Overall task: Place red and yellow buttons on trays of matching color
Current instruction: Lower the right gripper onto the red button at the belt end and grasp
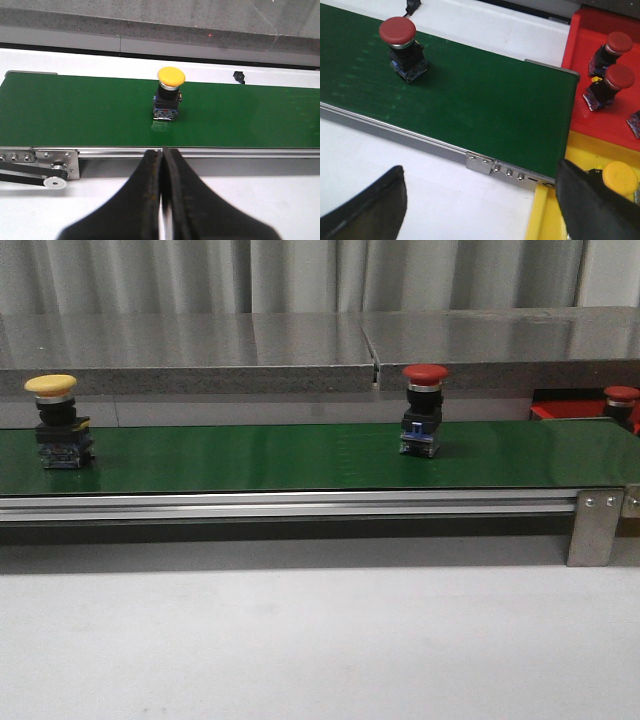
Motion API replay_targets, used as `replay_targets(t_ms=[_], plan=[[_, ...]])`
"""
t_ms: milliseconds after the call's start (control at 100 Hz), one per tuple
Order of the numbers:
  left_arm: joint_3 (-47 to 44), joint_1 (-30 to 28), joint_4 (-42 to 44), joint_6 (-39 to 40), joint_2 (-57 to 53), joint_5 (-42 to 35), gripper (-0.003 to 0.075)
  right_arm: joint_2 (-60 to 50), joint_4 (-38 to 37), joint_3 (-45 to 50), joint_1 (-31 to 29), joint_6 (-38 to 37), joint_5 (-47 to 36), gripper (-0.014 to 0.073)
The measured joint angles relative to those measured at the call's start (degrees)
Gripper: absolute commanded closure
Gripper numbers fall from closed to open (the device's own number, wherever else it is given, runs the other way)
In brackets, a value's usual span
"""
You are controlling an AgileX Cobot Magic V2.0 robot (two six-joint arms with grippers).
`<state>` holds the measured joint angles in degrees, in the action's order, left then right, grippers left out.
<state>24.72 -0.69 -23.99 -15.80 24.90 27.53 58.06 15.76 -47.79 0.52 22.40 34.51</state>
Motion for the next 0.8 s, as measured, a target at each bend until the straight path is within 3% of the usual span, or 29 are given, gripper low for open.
replay_targets(t_ms=[800], plan=[[-0.1, 0.0, 0.0, 0.0, 0.0, 0.0, 0.0739, 36.2, 0.1, -23.7, 6.5, 0.1, 3.1, -0.0003]])
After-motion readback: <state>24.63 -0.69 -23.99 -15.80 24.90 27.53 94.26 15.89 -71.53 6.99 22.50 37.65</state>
